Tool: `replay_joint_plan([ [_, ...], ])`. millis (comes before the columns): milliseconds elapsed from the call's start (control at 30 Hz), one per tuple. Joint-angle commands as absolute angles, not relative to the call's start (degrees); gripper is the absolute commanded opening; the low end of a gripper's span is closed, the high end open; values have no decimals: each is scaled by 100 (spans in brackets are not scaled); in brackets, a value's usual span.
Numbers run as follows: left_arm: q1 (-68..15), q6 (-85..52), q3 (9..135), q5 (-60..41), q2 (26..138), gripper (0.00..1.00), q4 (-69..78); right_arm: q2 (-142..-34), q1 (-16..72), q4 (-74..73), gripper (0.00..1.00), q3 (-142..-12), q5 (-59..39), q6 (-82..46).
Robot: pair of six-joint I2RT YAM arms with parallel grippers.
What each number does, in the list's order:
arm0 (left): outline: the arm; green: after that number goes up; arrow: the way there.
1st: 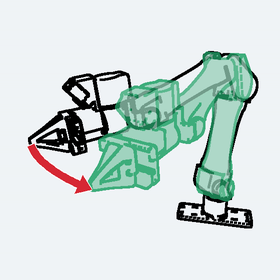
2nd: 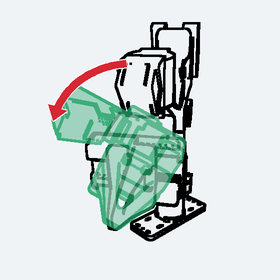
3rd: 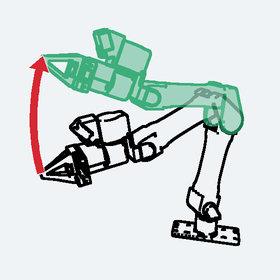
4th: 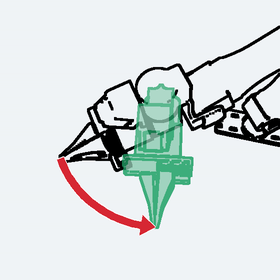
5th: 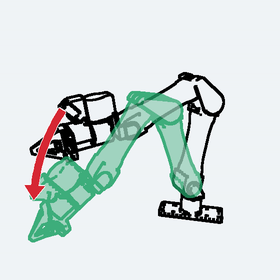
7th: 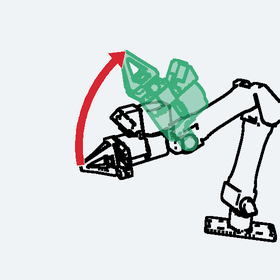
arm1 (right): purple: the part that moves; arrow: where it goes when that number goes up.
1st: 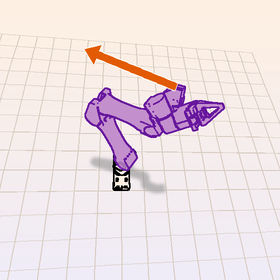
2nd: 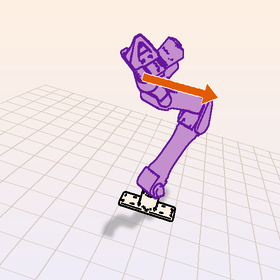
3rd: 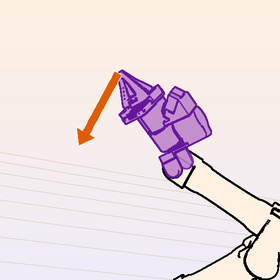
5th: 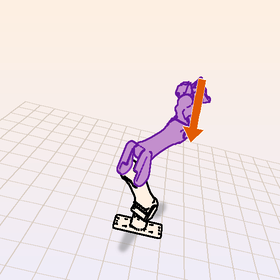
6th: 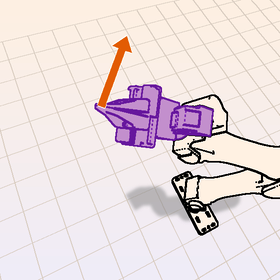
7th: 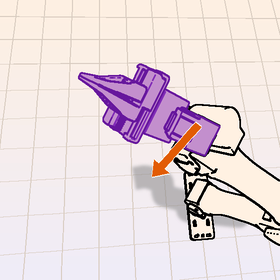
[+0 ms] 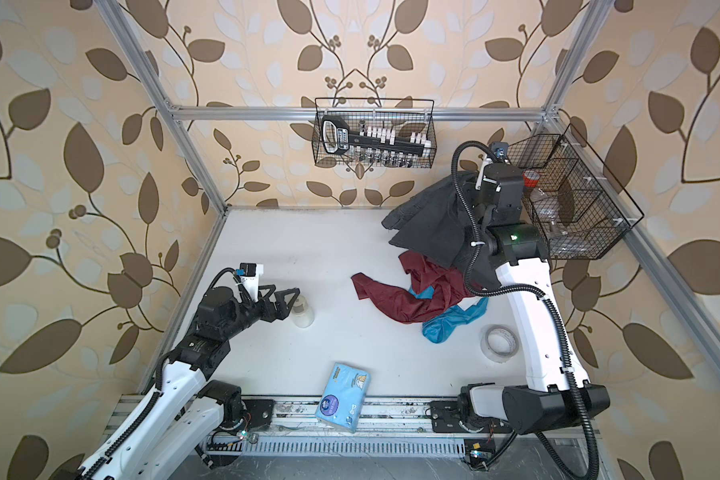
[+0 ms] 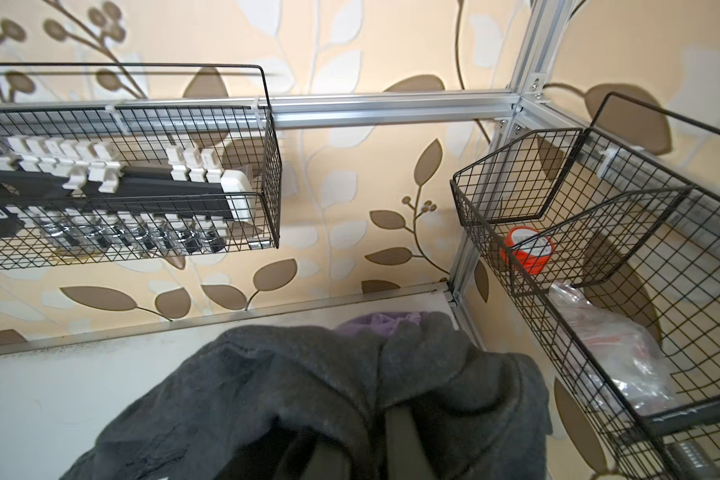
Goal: Pick out a specific cloth from the pile
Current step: 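Lift the dark grey garment with the right gripper up and away from the pile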
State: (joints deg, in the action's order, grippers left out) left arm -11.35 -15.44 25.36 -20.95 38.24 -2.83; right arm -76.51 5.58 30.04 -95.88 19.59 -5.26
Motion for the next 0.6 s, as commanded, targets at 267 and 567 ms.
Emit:
replay_joint_plan([
  [267, -1256, -1450, 2773, -2083, 3647, 99, -211, -8233, 220, 3673, 0, -9045, 668, -554],
  [567, -1274, -1419, 2778, -2015, 3621, 99, -246, -7151, 193, 2411, 0, -9148, 876, -747],
])
